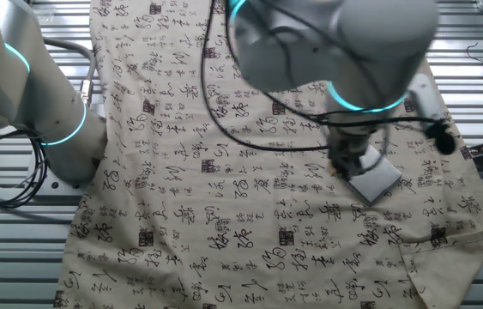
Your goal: Remove the object from the scale
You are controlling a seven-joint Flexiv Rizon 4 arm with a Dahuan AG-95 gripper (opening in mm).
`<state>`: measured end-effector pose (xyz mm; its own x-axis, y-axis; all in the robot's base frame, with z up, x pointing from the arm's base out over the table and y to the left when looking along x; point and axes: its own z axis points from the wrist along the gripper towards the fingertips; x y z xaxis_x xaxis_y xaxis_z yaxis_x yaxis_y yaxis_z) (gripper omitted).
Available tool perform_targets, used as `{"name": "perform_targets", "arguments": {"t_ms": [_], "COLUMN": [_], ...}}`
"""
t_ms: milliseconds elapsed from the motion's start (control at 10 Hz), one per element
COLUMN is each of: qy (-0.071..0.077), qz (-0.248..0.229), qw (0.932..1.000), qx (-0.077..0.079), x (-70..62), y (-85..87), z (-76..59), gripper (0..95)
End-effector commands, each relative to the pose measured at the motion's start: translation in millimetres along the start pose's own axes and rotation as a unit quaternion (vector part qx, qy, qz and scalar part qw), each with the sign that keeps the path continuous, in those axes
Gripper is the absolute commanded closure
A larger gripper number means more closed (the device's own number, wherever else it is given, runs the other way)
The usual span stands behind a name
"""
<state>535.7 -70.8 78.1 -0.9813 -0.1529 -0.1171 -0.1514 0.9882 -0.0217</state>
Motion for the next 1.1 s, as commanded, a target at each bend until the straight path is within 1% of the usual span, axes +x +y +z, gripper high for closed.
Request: {"name": "perform_targets", "arguments": {"t_ms": [100,200,300,400,500,800,900,1000,1100], "qy": [0.002,0.004,0.006,0.005,0.006,0.005,0.002,0.001,0.001], "qz": [0.002,0.004,0.010,0.010,0.012,0.013,0.014,0.014,0.012], "qw": [1.0000,1.0000,0.9999,0.9999,0.9999,0.9999,0.9999,0.9999,0.9999], "qx": [0.000,0.000,0.002,0.004,0.002,0.000,-0.001,0.000,0.000], "x": [23.8,33.8,47.4,53.2,58.5,59.7,60.6,60.8,61.8], "y": [2.1,3.7,6.6,7.8,8.9,9.4,9.7,9.7,9.9], "z": [-5.0,-9.3,-16.2,-16.4,-13.7,-8.8,0.0,1.8,9.3], "gripper": [95.0,95.0,95.0,95.0,95.0,95.0,95.0,95.0,95.0]}}
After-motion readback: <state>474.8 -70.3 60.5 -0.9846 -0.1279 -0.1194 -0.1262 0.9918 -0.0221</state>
